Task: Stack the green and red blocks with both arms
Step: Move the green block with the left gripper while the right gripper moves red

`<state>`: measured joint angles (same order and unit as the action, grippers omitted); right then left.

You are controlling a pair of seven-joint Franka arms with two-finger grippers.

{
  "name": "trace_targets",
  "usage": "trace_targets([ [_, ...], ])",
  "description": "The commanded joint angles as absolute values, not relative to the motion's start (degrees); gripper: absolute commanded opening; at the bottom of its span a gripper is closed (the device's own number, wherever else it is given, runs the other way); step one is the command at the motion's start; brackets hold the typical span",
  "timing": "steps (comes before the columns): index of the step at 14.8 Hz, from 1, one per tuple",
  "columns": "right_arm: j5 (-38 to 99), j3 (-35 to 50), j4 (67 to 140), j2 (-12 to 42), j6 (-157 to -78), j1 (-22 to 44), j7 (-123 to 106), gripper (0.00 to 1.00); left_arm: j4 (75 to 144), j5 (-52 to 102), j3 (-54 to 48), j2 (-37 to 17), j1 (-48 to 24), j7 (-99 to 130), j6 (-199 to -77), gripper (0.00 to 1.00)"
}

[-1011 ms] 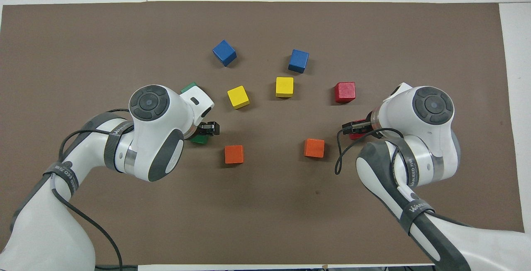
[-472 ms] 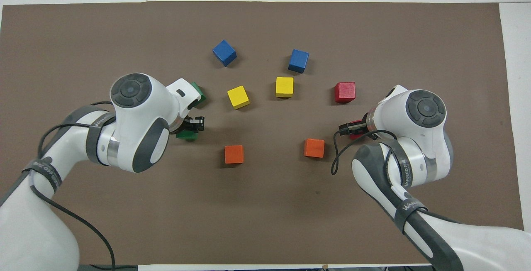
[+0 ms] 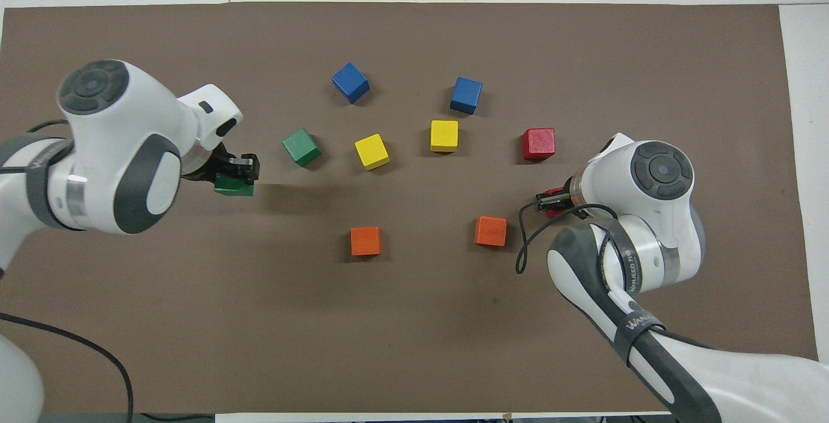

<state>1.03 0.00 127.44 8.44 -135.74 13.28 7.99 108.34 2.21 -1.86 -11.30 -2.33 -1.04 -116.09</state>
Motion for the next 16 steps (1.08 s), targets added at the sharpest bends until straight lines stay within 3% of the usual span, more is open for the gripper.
trace_targets([
  [1,0.8,-0.4,123.7,6.3,-129.4,12.7,10.5,0.0,107.6,2.5,-2.4,-12.4,2.0,-3.9,-119.3,0.0],
  [4,0.7,-0.7,122.0,4.3,-127.1,6.8,9.8,0.0,106.0,2.6,-2.1,-14.4,5.1,-3.7,-119.9,0.0],
  [9,0.6,-0.5,121.7,5.3,-128.7,-4.1,1.7,0.0,105.6,2.8,-1.8,-17.5,6.1,-0.8,-121.9,0.0],
  [16,0.4,-0.5,122.1,9.4,-134.7,-4.1,-6.9,0.0,106.3,-0.2,-1.8,-18.9,5.0,0.4,-123.6,0.0],
])
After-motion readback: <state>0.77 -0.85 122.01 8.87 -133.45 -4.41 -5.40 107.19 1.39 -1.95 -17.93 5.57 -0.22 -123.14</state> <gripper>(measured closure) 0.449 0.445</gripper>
